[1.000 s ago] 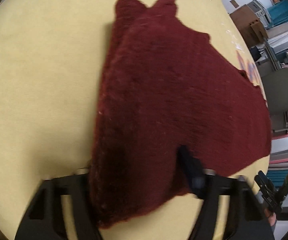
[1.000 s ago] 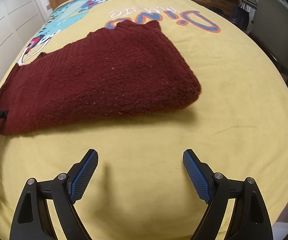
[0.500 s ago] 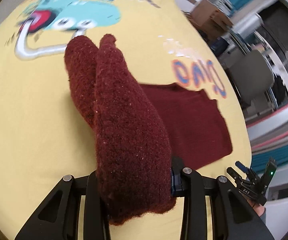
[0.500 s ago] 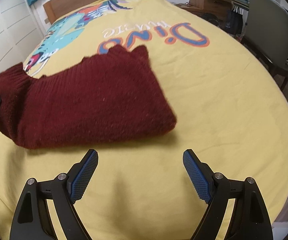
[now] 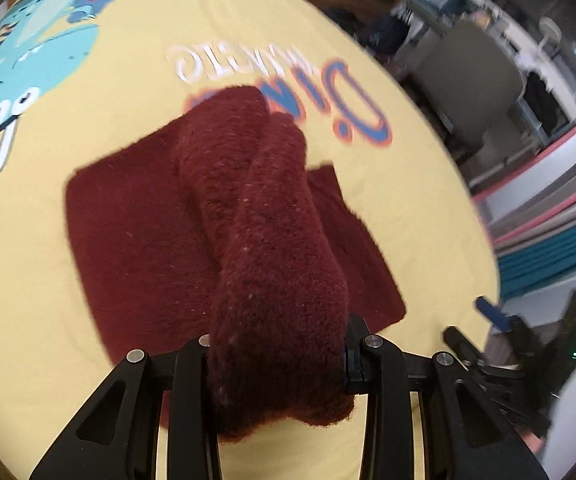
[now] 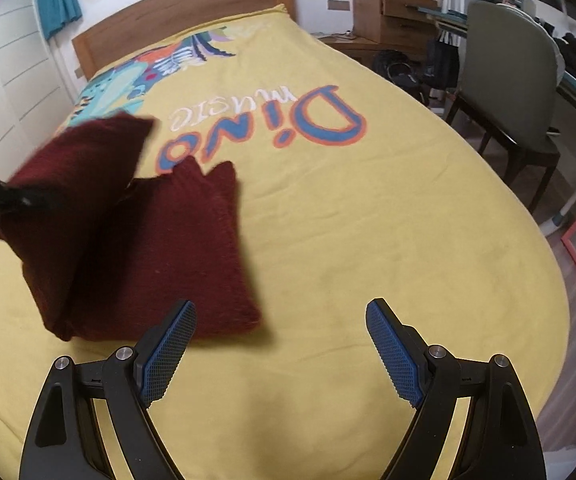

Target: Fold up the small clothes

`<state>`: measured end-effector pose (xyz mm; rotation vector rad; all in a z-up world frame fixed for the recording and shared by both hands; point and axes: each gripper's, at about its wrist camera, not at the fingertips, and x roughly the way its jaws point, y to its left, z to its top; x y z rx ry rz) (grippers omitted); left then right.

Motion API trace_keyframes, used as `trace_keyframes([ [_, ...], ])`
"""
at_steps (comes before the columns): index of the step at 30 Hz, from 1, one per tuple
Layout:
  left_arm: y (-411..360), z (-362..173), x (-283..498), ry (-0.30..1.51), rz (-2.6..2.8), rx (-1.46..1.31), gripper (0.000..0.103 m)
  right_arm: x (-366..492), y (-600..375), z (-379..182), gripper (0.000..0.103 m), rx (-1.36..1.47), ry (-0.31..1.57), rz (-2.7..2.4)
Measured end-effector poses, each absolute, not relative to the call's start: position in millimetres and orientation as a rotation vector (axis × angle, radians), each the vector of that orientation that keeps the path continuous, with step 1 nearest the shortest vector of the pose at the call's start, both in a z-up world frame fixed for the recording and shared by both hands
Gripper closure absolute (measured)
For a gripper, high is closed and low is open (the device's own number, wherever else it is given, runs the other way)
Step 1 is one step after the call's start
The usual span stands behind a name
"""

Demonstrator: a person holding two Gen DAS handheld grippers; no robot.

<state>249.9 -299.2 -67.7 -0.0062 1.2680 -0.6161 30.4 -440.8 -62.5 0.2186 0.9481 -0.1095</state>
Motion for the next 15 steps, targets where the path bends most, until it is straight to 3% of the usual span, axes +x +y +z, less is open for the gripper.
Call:
trace_keyframes([
  [4,-326,-94,249,1.294,-0.538,0.083,0.073,24,-449,-76,0.015,0.221,0.997,-0.127],
  [10,-343,-113,252,1.337,-0.466,0.158,0.054,16,-456,-97,0.015,0.241,1.071,-0.147],
  [13,-345,-113,250,1.315,-0.465,0.170,0.035,13,-461,-102,0.015,0.268,1.086,-0.153],
  [15,-341,-112,250,1.326,-0.476,0.135,0.014,12,-462,-104,0.015,0.273,1.092,-0.153],
])
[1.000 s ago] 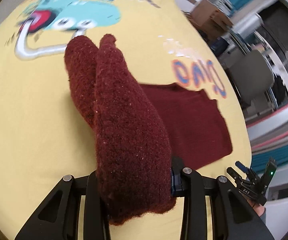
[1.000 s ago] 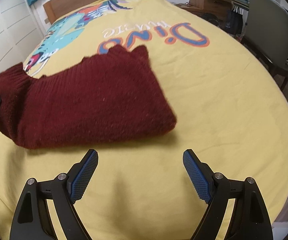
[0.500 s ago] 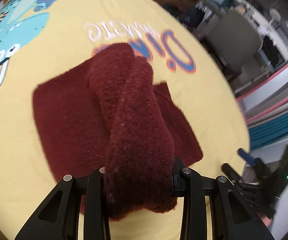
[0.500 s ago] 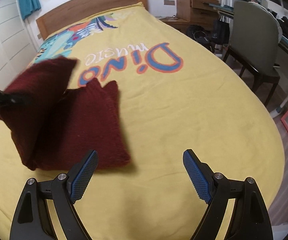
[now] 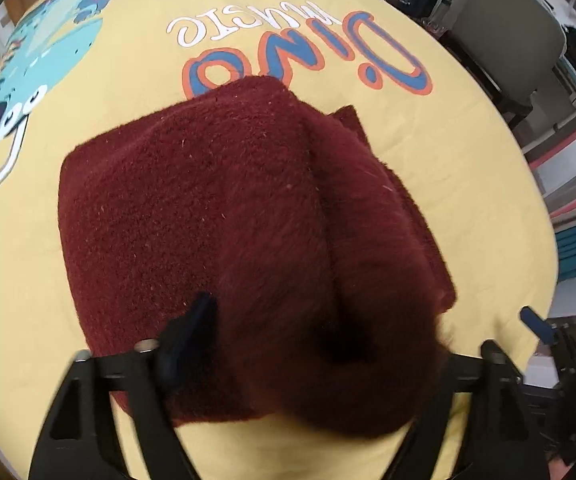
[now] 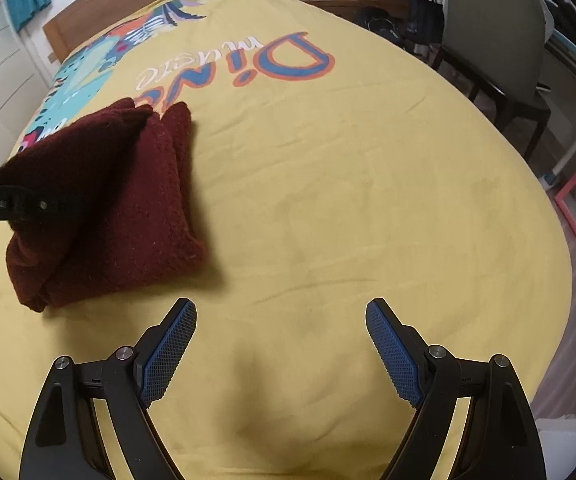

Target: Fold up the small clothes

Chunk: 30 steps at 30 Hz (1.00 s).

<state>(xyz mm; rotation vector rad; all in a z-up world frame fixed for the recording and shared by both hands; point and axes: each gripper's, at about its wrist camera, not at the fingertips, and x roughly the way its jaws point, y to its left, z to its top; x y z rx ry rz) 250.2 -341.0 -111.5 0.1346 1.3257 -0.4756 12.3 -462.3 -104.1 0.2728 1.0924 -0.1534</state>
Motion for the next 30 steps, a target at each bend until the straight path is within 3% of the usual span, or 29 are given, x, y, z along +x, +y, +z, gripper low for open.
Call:
trace_keyframes([
  [5,-330,-94,257,1.321,-0.462,0.030,0.002,13,-463,-106,0.015,0.270,1.120,-0.168],
  [15,-267,-35,257,1.224,-0.484,-0.066,0.001,27,-445,-81,0.015,0.267,1.088,-0.074],
  [27,-173,-49,228,1.237,-0.349,-0.081,0.001,128,-379,3,0.016,0.179,1.089,0.102],
  [29,-166,-54,224,1.246,-0.352,-0.097,0.001,152,-360,4,0.018,0.151,1.142,0.150],
  [30,-161,-55,221,1.249,-0.350,-0.108,0.001,159,-353,2,0.026,0.139,1.165,0.166],
])
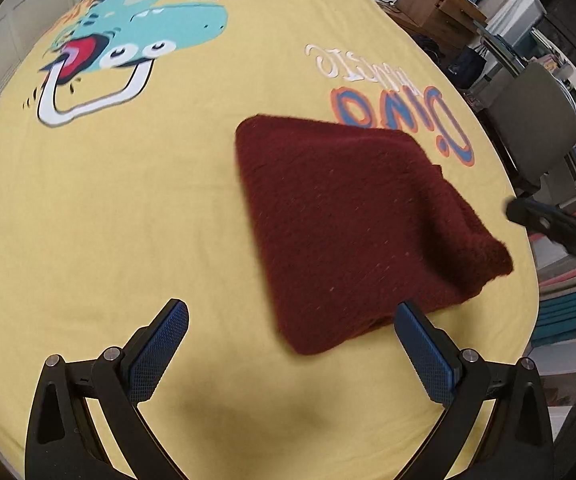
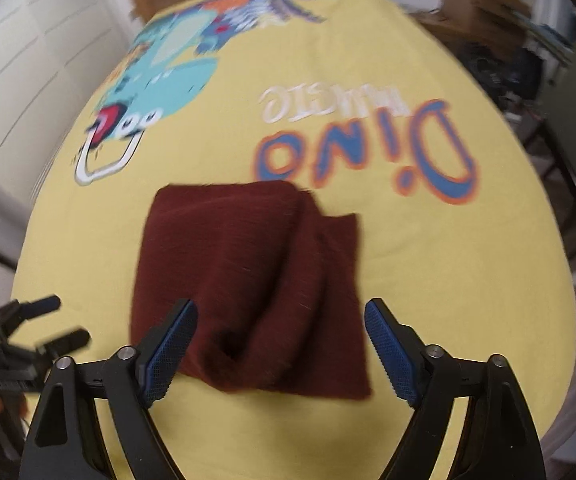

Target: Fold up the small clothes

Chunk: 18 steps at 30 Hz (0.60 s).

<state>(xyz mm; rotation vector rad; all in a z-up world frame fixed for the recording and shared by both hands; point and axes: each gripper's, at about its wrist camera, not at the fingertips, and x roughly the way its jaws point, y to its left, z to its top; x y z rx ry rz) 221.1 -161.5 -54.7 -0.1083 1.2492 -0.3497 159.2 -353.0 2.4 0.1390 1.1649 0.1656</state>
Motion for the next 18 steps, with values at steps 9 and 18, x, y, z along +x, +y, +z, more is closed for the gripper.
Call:
trace_keyframes([
  [9,-142,-73,217,1.297,-0.332,-0.143,0.001,189,-305,-67,0.042,0.058,1.409,0.235],
  [18,-139,-89,212,1.321,-0.327,-0.163,0.001,172,-338,-78,0.083,0.194,1.373,0.201],
])
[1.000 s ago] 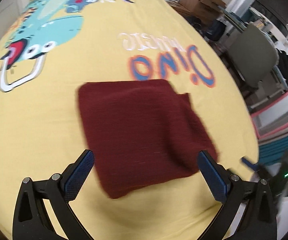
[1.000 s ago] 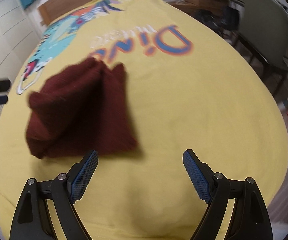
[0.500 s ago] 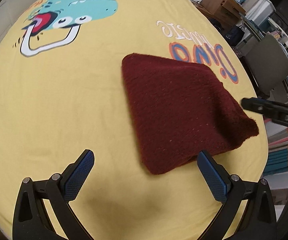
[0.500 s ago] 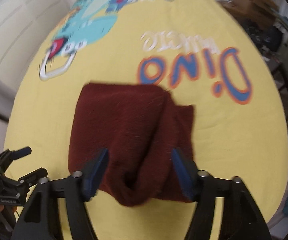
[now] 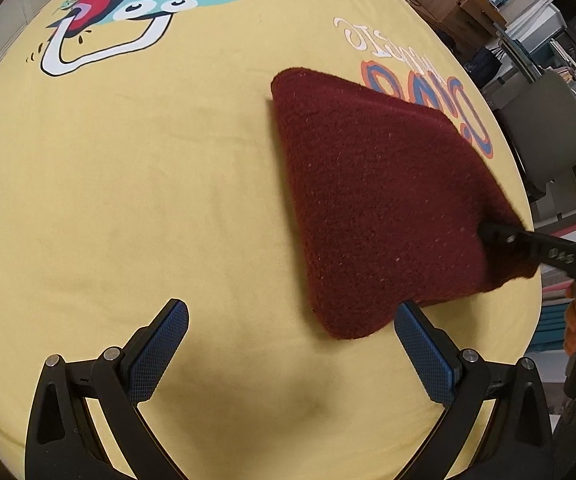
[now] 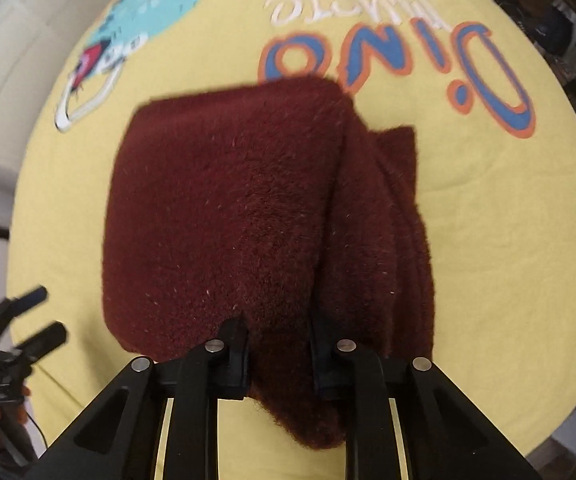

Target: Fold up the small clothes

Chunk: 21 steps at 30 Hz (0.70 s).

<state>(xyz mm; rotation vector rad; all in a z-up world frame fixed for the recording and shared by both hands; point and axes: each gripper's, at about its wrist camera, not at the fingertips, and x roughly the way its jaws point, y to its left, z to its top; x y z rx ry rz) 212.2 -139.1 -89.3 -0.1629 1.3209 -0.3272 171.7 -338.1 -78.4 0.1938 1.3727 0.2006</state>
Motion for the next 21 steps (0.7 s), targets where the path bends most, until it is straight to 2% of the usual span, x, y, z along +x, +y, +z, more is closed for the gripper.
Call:
trace_keyframes([
  [10,-141,-91,202,1.328,-0.340,-0.137,0.001,132,-393,-50,0.085,0.289,1.251,0.166],
  [21,-145,-92,190,1.331,-0.335,-0.077,0.001,116,-400,-106,0.082,0.272,1.349,0.082],
])
